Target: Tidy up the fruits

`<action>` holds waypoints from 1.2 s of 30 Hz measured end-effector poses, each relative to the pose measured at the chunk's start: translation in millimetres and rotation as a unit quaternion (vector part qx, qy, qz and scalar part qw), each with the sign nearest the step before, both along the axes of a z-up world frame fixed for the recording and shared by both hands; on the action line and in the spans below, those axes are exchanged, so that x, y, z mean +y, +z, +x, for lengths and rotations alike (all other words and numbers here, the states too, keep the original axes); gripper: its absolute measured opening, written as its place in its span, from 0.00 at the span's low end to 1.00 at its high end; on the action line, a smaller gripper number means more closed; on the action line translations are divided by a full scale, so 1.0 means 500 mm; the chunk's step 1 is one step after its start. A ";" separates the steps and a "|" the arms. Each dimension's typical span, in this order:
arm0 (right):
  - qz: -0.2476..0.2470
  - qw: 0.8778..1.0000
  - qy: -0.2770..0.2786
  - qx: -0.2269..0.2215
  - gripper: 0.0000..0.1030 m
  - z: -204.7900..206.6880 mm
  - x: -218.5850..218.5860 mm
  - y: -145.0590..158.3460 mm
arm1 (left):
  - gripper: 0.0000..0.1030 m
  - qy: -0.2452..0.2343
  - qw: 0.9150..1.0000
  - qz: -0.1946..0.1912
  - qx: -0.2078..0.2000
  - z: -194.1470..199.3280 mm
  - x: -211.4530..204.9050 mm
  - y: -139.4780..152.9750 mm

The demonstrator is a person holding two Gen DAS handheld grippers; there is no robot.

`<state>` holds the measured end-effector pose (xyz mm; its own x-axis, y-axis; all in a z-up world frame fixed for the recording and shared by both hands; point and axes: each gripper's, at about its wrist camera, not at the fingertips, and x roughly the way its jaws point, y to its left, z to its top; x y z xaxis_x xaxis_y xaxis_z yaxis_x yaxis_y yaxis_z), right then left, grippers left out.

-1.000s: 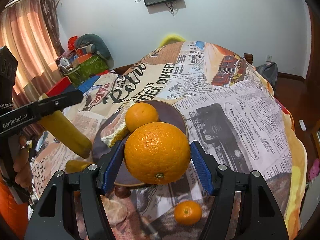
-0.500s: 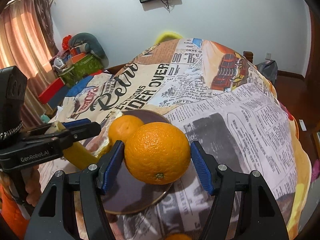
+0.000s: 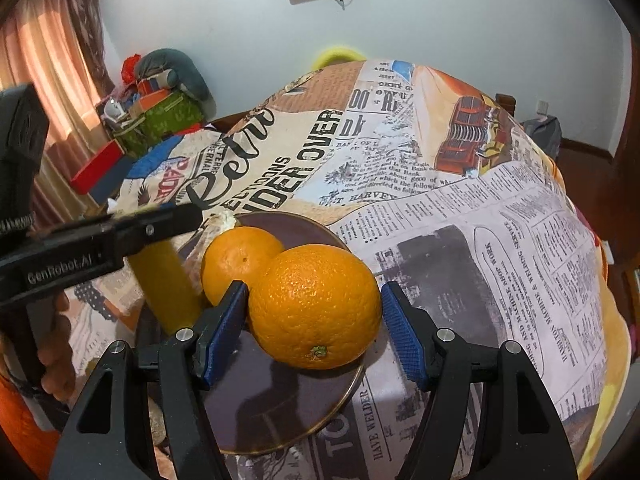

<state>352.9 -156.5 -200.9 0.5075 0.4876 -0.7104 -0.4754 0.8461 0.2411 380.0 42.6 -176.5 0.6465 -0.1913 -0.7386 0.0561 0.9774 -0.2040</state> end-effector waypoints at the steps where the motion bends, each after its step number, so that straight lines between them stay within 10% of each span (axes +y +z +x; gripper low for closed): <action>1: -0.003 1.000 0.000 -0.002 0.64 -0.001 0.001 0.000 | 0.36 0.002 1.000 0.000 0.001 0.001 0.001 0.000; 36: -0.013 0.999 0.024 -0.035 0.65 -0.127 -0.017 0.056 | 0.56 0.035 0.998 0.051 -0.024 -0.183 0.064 0.080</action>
<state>289.6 -165.2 -172.9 0.5333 0.4943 -0.6864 -0.5309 0.8274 0.1834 288.6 74.6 -136.7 0.6910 -0.0689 -0.7196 -0.0061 0.9949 -0.1012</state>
